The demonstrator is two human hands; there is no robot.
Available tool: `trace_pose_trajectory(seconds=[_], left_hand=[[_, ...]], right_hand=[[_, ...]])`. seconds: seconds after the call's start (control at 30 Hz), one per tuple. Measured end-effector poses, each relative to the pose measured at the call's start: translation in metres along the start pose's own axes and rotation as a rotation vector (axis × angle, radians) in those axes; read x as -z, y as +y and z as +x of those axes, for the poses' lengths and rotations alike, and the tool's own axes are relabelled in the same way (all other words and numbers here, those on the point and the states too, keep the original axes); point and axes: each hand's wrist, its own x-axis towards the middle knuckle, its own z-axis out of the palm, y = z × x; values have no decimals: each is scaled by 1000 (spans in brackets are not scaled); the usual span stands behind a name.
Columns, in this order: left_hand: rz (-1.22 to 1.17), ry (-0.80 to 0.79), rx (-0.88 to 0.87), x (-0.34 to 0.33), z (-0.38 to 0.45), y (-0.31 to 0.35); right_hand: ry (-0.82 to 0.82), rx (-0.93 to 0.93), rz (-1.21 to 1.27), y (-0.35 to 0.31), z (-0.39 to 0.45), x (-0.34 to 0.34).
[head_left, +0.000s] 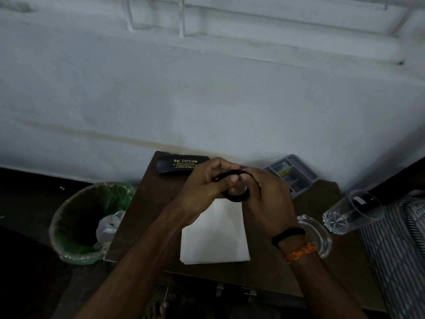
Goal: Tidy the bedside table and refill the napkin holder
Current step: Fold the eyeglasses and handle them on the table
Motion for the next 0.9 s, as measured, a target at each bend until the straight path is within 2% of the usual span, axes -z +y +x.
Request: trace_pose_trajectory(seconds=[0.17,0.3,0.5,0.67,0.73,0.8,0.9], left_hand=[[-116,63,32,1,0,-1],[-123,126,43,2,-1,-2],[12,49,20,5,-1,-7],[2,-8,27,6,-1,-7],[-22,-10,24,7,-2,-6],[-51,-1,17,7,-2,-5],[-105,-7,13,4,-1,-6]], right_hand=[[14,-34,3,2,-1,1],[-81,-23,31,3,1,6],[-98,145,-247,21,4,14],[-56,161,-434,31,6,14],[-122,130,-493,36,6,14],[-213,69,-444,37,6,13],[-82,11,-271,27,5,15]])
